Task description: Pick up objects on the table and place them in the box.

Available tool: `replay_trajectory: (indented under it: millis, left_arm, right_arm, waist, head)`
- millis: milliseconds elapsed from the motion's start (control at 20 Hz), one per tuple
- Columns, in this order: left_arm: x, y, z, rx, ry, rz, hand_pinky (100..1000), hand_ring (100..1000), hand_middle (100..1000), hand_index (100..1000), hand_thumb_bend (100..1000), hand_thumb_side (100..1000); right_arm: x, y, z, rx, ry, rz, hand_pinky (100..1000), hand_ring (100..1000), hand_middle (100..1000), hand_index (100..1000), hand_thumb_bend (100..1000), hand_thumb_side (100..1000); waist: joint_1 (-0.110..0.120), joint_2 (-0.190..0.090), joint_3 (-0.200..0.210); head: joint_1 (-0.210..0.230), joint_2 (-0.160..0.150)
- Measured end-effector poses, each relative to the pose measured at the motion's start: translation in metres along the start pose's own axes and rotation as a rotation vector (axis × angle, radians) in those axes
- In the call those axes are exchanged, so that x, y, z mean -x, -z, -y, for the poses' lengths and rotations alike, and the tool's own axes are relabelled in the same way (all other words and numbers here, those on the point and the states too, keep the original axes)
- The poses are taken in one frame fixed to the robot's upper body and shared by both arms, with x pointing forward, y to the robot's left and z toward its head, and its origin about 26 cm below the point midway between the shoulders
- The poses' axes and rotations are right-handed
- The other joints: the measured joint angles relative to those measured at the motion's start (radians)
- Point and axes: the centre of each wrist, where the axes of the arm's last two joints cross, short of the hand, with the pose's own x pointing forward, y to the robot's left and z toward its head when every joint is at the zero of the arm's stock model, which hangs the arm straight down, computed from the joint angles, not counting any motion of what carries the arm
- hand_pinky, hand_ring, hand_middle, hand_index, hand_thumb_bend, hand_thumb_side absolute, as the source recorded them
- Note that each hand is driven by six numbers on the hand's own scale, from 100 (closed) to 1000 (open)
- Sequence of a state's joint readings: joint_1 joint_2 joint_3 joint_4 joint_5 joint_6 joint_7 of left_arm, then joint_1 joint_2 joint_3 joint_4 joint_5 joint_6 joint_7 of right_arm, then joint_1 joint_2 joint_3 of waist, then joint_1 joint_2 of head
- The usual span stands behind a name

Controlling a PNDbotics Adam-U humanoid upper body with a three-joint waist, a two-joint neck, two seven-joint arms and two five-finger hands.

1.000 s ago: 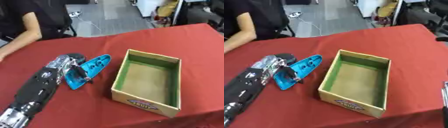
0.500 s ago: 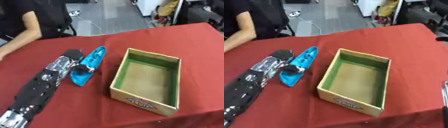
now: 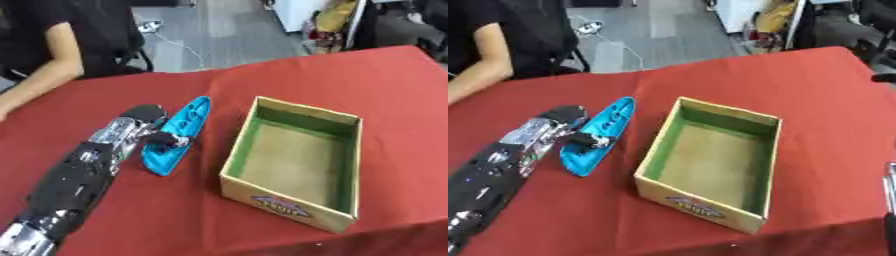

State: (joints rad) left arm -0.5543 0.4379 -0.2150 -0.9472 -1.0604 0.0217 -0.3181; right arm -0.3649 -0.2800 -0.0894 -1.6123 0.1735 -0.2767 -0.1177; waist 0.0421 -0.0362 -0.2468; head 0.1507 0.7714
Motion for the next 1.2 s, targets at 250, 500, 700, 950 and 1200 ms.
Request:
replay_trajectory:
  millis: [250,500,700,950,1200]
  left_arm:
    - [0.001,-0.002,0.001,0.009,-0.046,0.004,100,100,100,100,430,791]
    - [0.000,-0.005,-0.007,-0.033,-0.103,0.014,100,100,100,100,451,756]
    - [-0.008,-0.015,-0.036,-0.173,-0.188,0.058,100,100,100,100,458,762]
    - [-0.018,-0.034,-0.065,-0.297,-0.225,0.113,100,100,100,100,460,771]
    - [-0.024,-0.041,-0.074,-0.321,-0.237,0.130,100,100,100,100,466,772]
  right_arm:
    - [0.000,0.000,0.000,0.000,0.000,0.000,601,814,850,996,459,972]
    - [0.000,0.000,0.000,0.000,0.000,-0.001,601,814,850,996,459,972]
    - [0.000,0.000,0.000,0.000,0.000,-0.001,601,814,850,996,459,971]
    - [0.000,0.000,0.000,0.000,0.000,-0.001,602,814,850,995,459,974]
    - [0.000,0.000,0.000,0.000,0.000,-0.001,601,814,849,995,459,973]
  waist:
    - [0.000,0.000,0.001]
    - [0.000,0.000,0.003]
    - [0.000,-0.001,0.004]
    - [0.000,-0.001,0.004]
    - [0.000,-0.001,0.004]
  head:
    - [0.000,0.000]
    - [0.000,0.000]
    - [0.000,0.000]
    - [0.000,0.000]
    - [0.000,0.000]
